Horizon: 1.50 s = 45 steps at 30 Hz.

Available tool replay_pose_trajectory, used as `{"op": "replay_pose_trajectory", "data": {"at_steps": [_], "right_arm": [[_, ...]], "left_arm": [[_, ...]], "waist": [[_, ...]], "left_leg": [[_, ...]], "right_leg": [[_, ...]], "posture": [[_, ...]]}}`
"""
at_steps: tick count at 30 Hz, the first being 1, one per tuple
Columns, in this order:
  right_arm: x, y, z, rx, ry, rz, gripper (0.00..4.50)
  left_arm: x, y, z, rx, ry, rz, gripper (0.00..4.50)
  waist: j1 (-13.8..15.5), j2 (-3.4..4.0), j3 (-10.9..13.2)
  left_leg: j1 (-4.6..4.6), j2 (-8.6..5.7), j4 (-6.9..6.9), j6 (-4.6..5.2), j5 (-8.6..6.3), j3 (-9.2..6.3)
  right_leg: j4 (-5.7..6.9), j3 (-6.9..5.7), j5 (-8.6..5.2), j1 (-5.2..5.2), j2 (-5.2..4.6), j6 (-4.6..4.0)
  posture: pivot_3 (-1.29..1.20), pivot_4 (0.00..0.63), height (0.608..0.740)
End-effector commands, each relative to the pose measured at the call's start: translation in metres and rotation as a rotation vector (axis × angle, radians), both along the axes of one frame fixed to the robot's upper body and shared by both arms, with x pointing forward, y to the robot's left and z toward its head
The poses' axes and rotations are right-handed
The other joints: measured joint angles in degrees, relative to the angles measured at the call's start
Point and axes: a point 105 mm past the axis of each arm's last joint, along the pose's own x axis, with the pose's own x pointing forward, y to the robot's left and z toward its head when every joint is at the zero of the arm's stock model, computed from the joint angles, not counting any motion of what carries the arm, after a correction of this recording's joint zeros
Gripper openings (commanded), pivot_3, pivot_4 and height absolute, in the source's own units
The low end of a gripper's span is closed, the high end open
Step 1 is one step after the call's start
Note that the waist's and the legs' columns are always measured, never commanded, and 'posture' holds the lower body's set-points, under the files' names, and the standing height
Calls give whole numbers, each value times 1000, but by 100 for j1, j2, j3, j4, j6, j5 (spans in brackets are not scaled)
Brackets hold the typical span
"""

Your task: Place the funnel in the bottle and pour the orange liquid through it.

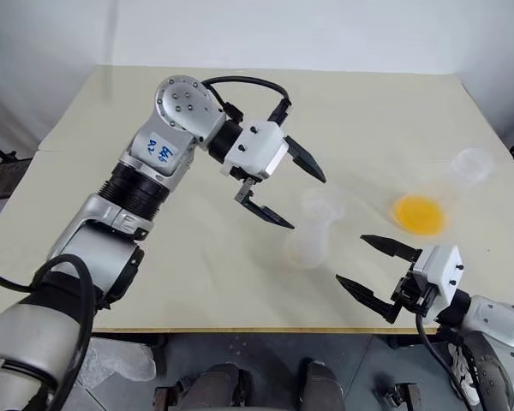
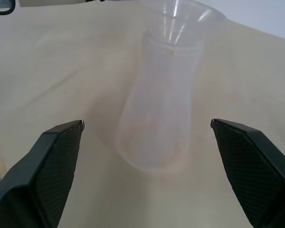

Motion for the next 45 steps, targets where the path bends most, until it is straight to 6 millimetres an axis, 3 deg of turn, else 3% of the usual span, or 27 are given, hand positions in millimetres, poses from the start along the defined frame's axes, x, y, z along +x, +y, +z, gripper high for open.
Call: {"op": "replay_pose_trajectory", "data": {"at_steps": [1, 7, 12, 17, 21, 24, 31, 36, 45], "right_arm": [[-3, -2, 12, -11, -55, -11, 4500], [-5, -9, 15, -13, -58, -38, 4500], [-6, -21, 16, -3, -46, -85, 4500], [-5, -31, 19, 0, -37, -129, 4500], [-7, -32, 20, 8, -26, -155, 4500], [-12, -34, 20, 10, -13, -179, 4500], [-30, -42, 18, 8, 28, -260, 4500], [-38, -48, 10, 10, 57, -395, 4500], [-45, -72, 19, 70, -14, -738, 4500]], "left_arm": [[-6, 3, 28, -59, 0, -43, 4468], [10, 26, 54, -255, 137, 86, 4468], [31, 63, 44, -408, 254, 241, 4468], [35, 104, 14, -517, 344, 356, 4468], [28, 135, -38, -478, 410, 464, 4468], [15, 142, -62, -483, 472, 490, 4468], [-6, 157, -95, -468, 518, 541, 4468], [-10, 143, -90, -531, 545, 519, 4468], [-9, 131, -85, -560, 585, 478, 4468]], "waist": [[-9, 0, 0], [-18, 1, 0], [-24, 7, -4], [-34, 6, -3], [-37, 14, -8], [-10, 17, -9], [-9, 28, -16], [1, 28, -15], [-31, 33, -19]], "left_leg": [[-2, -1, 0, 0, 0, 0], [-1, 0, -2, 0, 0, 0], [4, 3, -3, 0, 0, -5], [4, 5, -1, 0, 0, -18], [3, 4, 1, 0, 0, -24], [11, 1, -3, -1, 0, -24], [7, -4, 8, -1, -1, -43], [31, -2, -7, -6, -3, -36], [58, -1, -15, -7, -4, -19]], "right_leg": [[-1, 0, 0, -2, 1, 0], [2, 1, 0, -7, 1, 0], [8, 3, 1, -7, 0, 1], [17, 5, 1, -10, -1, 2], [19, 5, 2, -11, -2, 4], [31, 11, 2, -11, -7, 4], [28, 21, 2, -2, -7, 4], [40, 25, 2, 5, -6, 4], [47, 47, 2, 13, -6, 3]], "posture": [[0, 150, 740], [0, 150, 740], [0, 150, 740], [0, 150, 740], [0, 150, 740], [0, 150, 740], [0, 150, 740], [0, 150, 740], [0, 150, 740]]}}
